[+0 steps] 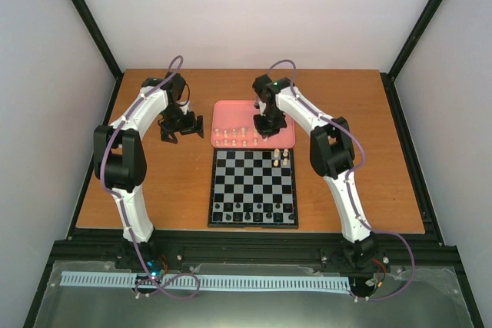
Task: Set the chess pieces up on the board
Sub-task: Pick up the chess piece from the storage box, then place the chess piece on the chessboard.
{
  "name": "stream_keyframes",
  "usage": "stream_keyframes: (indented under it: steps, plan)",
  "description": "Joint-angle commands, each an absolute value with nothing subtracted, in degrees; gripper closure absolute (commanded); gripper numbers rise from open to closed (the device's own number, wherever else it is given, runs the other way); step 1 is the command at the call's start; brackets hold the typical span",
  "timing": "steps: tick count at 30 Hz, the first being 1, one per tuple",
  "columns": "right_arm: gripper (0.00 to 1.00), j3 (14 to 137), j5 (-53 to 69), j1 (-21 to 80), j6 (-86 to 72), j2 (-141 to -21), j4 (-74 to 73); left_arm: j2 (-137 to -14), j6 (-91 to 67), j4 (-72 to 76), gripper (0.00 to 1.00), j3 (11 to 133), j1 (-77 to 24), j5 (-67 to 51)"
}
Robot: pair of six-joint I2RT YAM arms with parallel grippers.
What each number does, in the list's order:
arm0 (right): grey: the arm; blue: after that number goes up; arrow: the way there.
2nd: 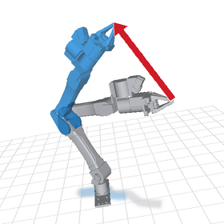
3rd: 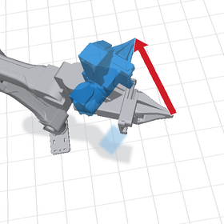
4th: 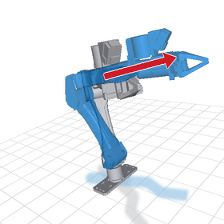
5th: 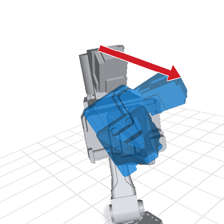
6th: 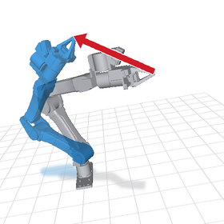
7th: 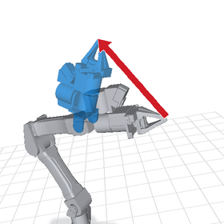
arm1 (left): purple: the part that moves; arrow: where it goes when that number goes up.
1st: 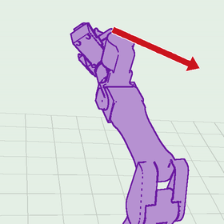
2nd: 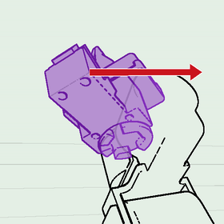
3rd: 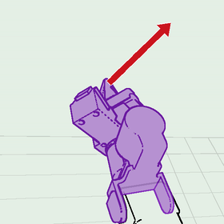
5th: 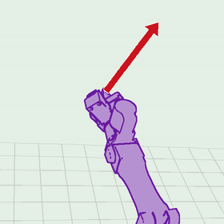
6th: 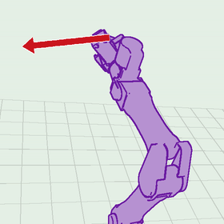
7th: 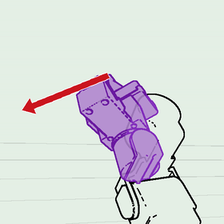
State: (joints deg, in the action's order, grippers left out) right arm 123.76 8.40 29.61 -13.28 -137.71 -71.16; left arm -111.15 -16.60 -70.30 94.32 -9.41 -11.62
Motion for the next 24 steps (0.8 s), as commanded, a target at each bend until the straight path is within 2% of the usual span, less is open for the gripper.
stream_keyframes:
  steps: [1,10,24]
  plan:
    - [0.96,124.6,8.5,29.8,-11.9,-131.0,-74.7,-109.2,-15.6,-70.2,0.0,95.3,-9.6,-11.1]
    - [0.96,112.2,8.0,33.1,-11.5,-123.0,-74.1,-109.6,-15.6,-70.4,0.0,95.9,-9.6,-10.9]
    - [0.96,102.0,7.2,35.5,-12.9,-121.6,-68.7,-109.0,-15.7,-70.2,0.0,95.5,-9.6,-10.9]
